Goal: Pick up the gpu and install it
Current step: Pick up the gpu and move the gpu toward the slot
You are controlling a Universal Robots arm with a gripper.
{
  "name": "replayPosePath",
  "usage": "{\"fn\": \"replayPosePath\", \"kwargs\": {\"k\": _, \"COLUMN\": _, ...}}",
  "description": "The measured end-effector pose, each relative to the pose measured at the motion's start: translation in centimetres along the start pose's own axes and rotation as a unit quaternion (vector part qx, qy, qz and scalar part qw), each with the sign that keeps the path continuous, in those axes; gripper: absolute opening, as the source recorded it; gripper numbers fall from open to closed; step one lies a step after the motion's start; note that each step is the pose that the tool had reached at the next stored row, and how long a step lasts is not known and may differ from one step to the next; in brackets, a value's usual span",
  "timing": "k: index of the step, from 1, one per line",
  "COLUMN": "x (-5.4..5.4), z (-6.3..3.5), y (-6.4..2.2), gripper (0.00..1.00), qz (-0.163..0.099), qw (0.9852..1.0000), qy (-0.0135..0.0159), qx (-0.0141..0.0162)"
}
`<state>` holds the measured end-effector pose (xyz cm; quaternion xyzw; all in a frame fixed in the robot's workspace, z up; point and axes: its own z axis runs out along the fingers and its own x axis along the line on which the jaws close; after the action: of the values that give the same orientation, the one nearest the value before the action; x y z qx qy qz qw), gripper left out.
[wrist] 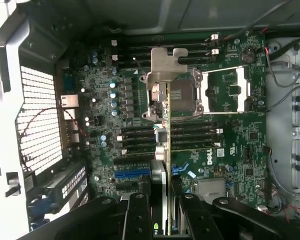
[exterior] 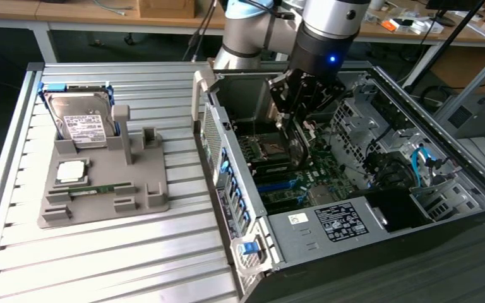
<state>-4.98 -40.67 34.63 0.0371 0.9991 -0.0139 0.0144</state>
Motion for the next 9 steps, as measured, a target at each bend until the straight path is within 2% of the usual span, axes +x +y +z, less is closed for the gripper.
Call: {"fn": "replayPosePath", "kwargs": {"k": 9, "x": -1.2, "z": 0.21, "y": 0.09, "gripper": 0.27, "qz": 0.000, "qw": 1.0000, "qy": 0.0000, "qx": -0.0001}}
